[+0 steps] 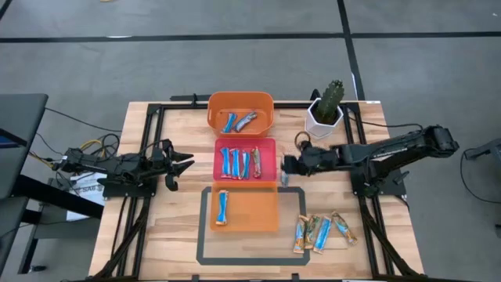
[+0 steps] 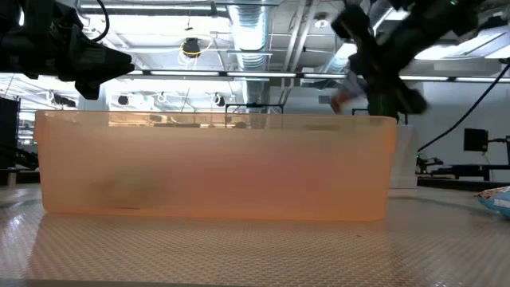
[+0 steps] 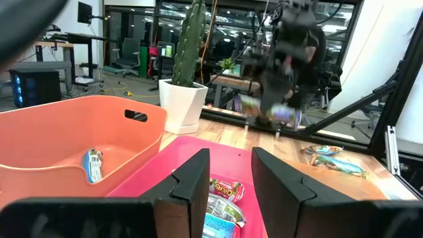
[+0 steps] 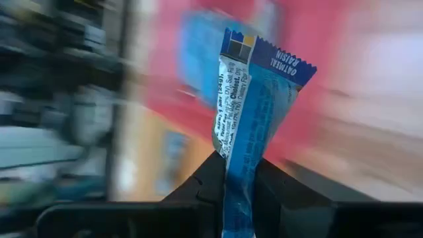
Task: Pick and place Granola Bars by type
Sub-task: Put the blue granola bar into the top orange bin, then put the yellow granola bar into the bottom orange bin
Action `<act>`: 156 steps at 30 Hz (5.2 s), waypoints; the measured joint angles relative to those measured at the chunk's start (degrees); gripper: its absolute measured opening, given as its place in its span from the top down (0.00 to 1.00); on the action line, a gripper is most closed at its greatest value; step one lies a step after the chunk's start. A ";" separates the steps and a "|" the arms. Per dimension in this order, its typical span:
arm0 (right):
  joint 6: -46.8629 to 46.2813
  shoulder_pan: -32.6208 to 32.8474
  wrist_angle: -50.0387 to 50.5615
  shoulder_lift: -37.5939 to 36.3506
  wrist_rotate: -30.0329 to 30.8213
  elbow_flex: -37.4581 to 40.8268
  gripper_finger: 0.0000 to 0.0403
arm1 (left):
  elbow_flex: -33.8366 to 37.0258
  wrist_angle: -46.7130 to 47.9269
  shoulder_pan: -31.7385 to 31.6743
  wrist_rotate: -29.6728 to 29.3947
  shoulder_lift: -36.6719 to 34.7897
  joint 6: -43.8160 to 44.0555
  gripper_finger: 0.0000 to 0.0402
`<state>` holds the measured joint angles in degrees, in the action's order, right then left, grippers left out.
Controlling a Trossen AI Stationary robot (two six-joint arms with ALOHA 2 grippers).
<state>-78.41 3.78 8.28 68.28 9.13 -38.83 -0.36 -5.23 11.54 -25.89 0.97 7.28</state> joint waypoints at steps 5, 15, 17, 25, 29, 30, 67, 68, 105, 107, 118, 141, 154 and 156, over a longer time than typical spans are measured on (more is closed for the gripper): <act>1.93 -2.34 -14.46 -2.16 -0.65 0.00 0.90 | 0.00 0.02 -0.01 0.00 0.02 0.01 0.74; 3.55 -2.76 -25.01 -2.70 -1.88 -0.02 0.90 | -0.01 0.00 0.00 0.02 0.00 -0.01 0.74; 3.93 -2.76 -25.11 -2.41 -2.31 -0.02 0.90 | -0.01 0.02 0.00 0.02 0.02 0.00 0.74; 5.34 -4.71 -24.06 -2.27 -3.95 -0.79 0.90 | -0.01 0.02 0.01 0.01 0.00 -0.01 0.74; 10.05 -8.00 -18.42 -1.49 -7.36 -4.59 0.90 | 0.00 0.02 0.01 0.02 0.00 0.01 0.74; 11.39 -8.98 -17.15 -0.79 -8.48 -5.80 0.90 | -0.02 0.02 -0.01 0.02 0.00 0.01 0.74; 26.15 -30.18 -9.71 31.46 -24.52 -39.23 0.91 | -0.02 0.01 0.00 0.03 0.01 0.00 0.74; 26.67 -30.28 -8.10 31.46 -23.40 -39.23 0.91 | -0.01 0.01 0.00 0.03 0.00 -0.01 0.74; 35.45 -30.87 6.91 37.53 -2.65 -39.19 0.91 | -0.02 0.00 -0.01 0.04 0.02 0.01 0.74; 35.43 -31.06 6.56 37.91 -2.63 -39.23 0.91 | 0.00 0.01 -0.01 0.04 0.02 -0.01 0.74; 35.43 -31.61 7.95 37.93 -1.59 -39.21 0.82 | 0.00 0.02 -0.01 0.02 0.02 0.01 0.74; 35.39 -31.59 7.93 37.93 -1.66 -39.21 0.80 | 0.00 0.02 -0.01 0.02 0.00 -0.01 0.74; 35.39 -28.59 5.88 35.84 -8.50 -39.23 0.80 | 0.00 0.02 -0.01 0.02 0.02 -0.01 0.74; 35.40 -27.75 6.35 34.73 -11.89 -39.19 0.80 | -0.02 0.00 0.00 0.00 0.02 0.01 0.74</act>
<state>-43.02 -23.97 14.62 103.01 -2.77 -78.02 -0.38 -5.23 11.54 -25.89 0.99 7.29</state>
